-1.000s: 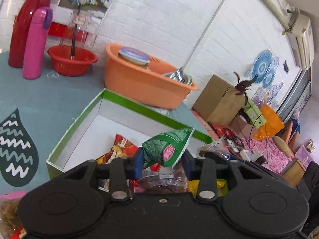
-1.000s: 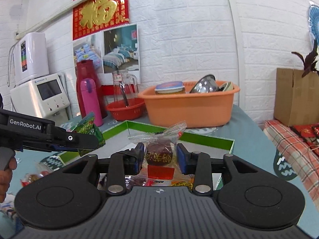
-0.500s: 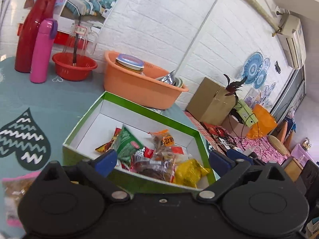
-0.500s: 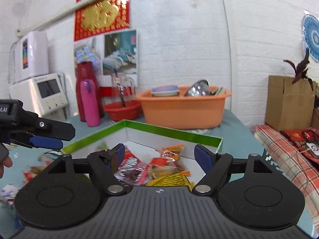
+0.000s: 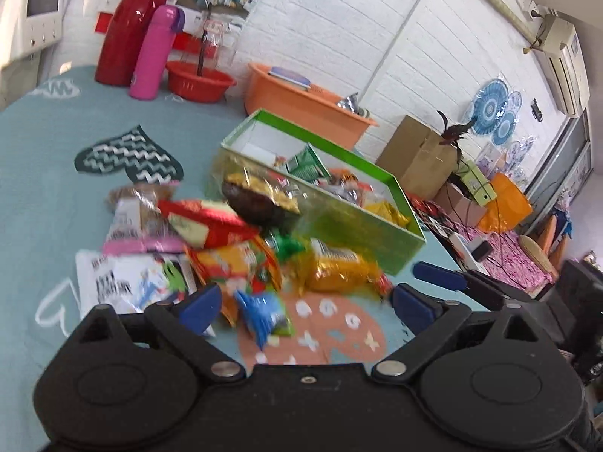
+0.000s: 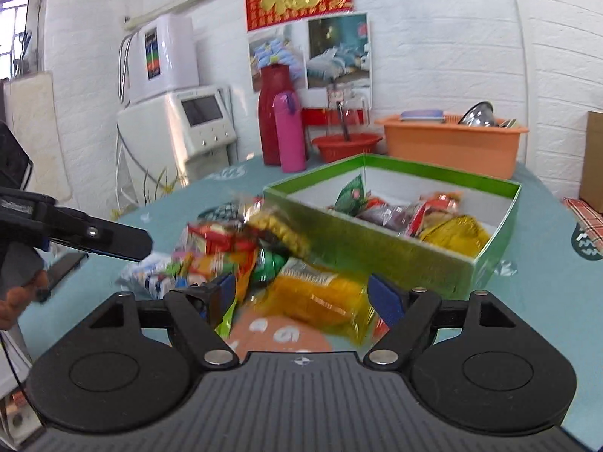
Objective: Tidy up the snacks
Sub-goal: 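Move both tools back toward the snack pile, then grasp the yellow barcoded snack bag with the left tool and lift it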
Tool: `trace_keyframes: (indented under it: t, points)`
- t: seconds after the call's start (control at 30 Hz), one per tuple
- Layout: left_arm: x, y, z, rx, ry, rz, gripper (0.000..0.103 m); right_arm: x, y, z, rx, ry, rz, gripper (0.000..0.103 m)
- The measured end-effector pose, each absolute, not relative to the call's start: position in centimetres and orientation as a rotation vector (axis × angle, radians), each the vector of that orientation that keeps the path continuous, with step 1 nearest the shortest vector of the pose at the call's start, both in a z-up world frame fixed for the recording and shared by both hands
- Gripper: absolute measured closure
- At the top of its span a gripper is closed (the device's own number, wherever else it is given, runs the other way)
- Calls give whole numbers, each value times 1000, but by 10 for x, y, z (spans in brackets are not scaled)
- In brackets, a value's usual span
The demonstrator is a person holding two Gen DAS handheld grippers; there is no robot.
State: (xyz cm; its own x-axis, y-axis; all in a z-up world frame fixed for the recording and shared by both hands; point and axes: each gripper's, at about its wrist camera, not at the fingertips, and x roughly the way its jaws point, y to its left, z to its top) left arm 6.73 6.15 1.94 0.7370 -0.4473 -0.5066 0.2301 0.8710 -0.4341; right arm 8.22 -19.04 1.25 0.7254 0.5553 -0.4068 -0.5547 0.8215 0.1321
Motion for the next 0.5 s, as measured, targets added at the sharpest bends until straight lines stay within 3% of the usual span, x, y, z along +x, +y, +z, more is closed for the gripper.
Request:
trace_keyframes:
  t: [0.43, 0.47, 0.5]
  points:
    - [150, -2, -5, -330, 706, -487, 0, 125, -179, -17, -141, 501, 593, 0]
    - [155, -5, -10, -316, 722, -480, 0, 127, -179, -20, -135, 516, 607, 3]
    - [158, -6, -14, -303, 729, -467, 0, 127, -179, -21, -131, 537, 617, 16]
